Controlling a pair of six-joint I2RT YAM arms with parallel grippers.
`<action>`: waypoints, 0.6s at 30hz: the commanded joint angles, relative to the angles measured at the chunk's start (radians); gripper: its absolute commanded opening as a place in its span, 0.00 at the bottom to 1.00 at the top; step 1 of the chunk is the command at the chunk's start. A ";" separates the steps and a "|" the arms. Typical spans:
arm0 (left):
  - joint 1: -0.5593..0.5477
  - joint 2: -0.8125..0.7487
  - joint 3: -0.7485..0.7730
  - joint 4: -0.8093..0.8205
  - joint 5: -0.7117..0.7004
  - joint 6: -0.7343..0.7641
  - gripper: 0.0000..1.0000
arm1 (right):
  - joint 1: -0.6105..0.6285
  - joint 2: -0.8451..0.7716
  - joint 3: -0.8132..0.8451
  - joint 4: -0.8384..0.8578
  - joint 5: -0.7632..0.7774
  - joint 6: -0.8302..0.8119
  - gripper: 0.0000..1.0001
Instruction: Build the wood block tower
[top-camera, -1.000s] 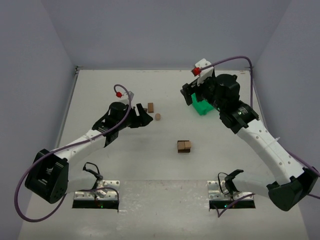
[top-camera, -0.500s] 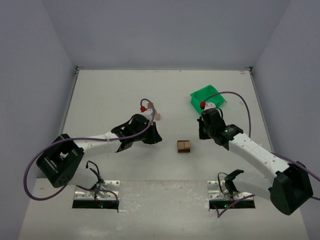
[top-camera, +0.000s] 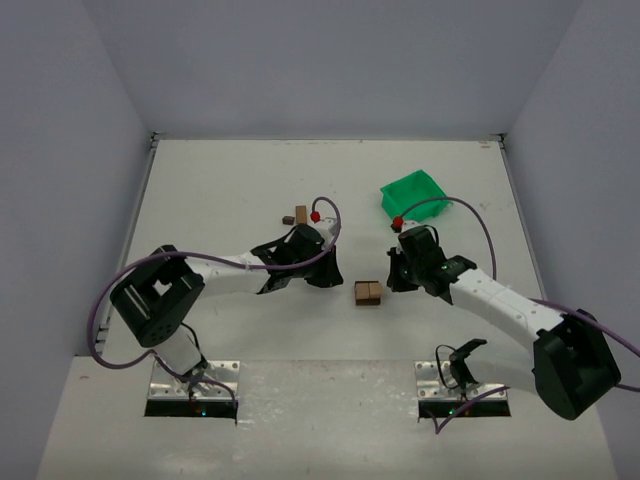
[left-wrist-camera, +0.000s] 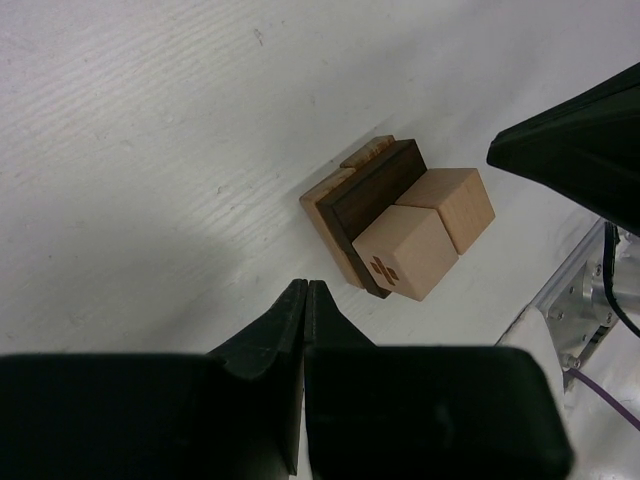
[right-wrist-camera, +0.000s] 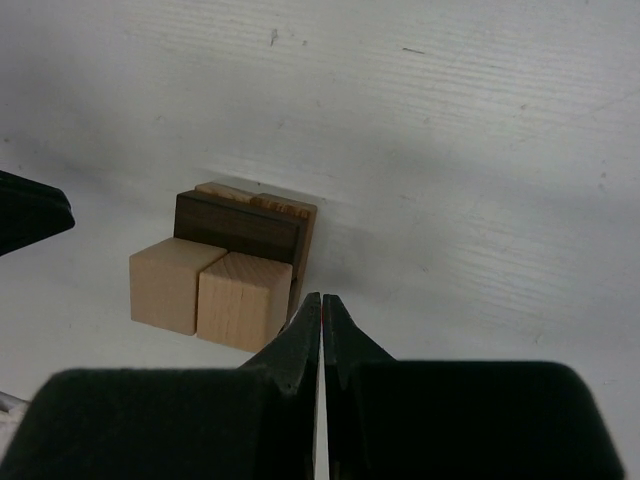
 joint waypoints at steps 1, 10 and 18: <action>-0.008 0.006 0.031 0.034 -0.001 0.023 0.00 | 0.001 0.035 0.016 0.062 -0.040 0.003 0.00; -0.013 0.019 0.030 0.053 0.023 0.025 0.00 | 0.000 0.062 0.022 0.079 -0.079 0.002 0.00; -0.025 0.054 0.043 0.077 0.069 0.012 0.00 | 0.000 0.059 0.023 0.069 -0.063 0.005 0.00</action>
